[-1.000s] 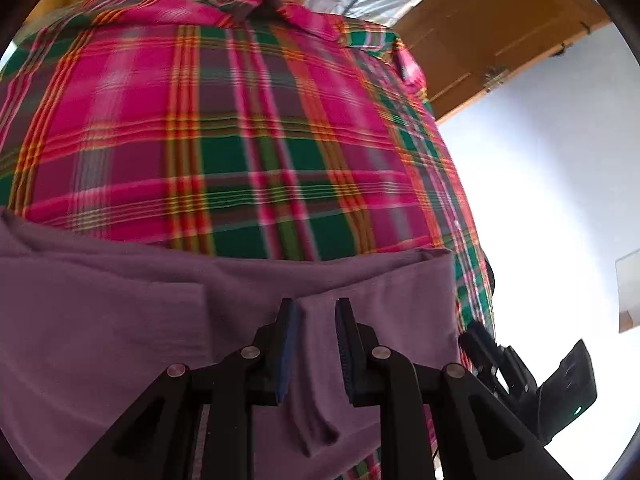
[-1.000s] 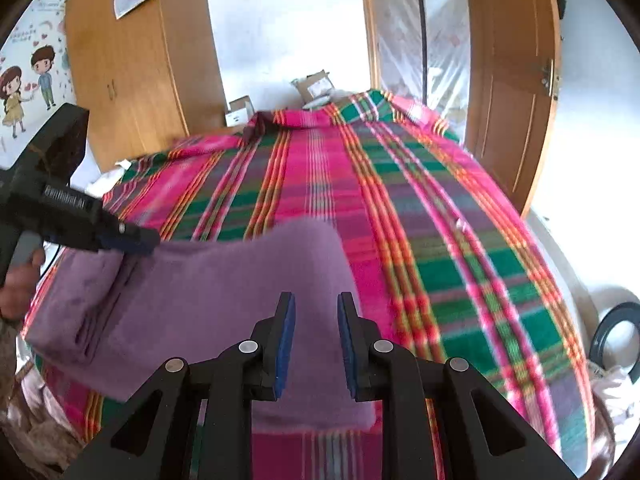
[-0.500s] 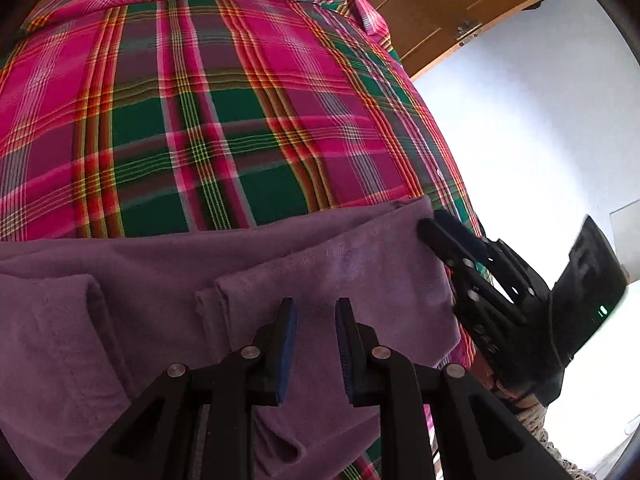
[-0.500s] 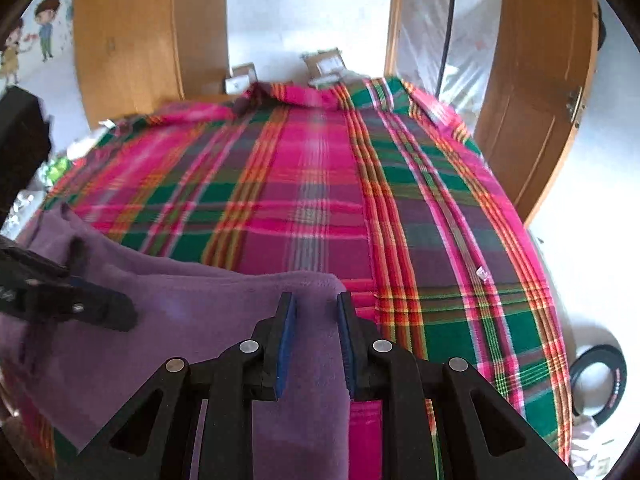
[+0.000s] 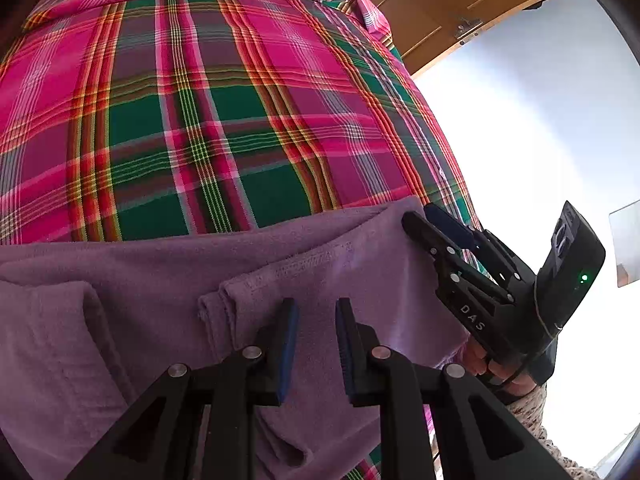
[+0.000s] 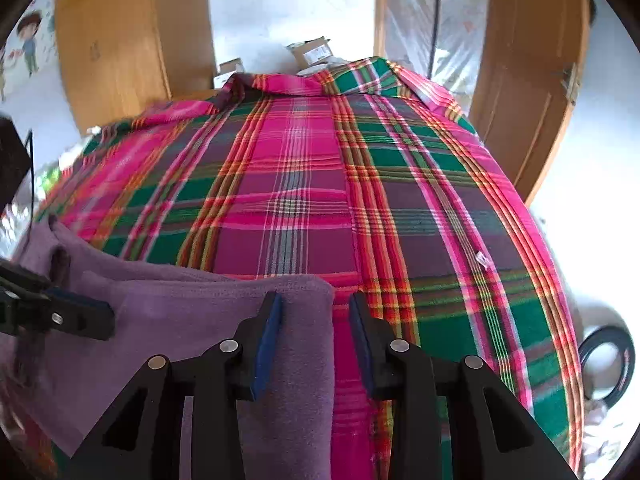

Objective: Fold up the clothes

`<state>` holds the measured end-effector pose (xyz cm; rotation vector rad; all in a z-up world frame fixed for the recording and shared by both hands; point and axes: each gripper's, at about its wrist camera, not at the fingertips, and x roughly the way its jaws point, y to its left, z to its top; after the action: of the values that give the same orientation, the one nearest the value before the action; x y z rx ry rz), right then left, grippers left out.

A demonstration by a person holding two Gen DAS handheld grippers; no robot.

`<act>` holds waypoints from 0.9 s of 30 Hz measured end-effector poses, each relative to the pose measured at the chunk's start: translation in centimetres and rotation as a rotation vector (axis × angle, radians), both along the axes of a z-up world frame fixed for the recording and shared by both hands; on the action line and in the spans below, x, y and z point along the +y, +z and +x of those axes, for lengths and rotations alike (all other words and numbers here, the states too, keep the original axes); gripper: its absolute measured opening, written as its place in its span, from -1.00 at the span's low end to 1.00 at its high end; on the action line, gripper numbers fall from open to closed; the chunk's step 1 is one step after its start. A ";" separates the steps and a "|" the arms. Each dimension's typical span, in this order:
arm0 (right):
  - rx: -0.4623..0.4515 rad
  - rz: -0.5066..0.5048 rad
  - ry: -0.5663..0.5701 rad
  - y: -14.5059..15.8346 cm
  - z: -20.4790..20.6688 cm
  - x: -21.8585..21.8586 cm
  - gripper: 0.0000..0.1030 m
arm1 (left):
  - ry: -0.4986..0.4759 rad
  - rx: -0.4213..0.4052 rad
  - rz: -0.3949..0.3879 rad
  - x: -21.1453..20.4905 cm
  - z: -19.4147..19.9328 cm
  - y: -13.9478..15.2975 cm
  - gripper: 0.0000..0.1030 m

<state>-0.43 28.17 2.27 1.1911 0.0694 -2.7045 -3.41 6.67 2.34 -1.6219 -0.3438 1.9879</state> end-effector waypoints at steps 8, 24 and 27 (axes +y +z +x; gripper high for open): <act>0.026 -0.082 0.047 1.5 4.9 1.6 -0.76 | -0.001 0.001 0.004 0.2 -0.3 -0.4 -0.62; 0.017 0.000 0.056 -0.6 7.3 0.6 -0.80 | -0.009 0.012 -0.001 0.0 0.1 -0.3 -0.62; 0.034 -0.020 0.067 0.2 8.0 0.7 -0.80 | -0.021 0.015 -0.010 -0.2 0.7 -0.1 -0.62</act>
<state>7.60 28.84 2.44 1.1175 0.0859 -2.6607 -2.71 6.47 2.22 -1.6093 -0.3106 1.9880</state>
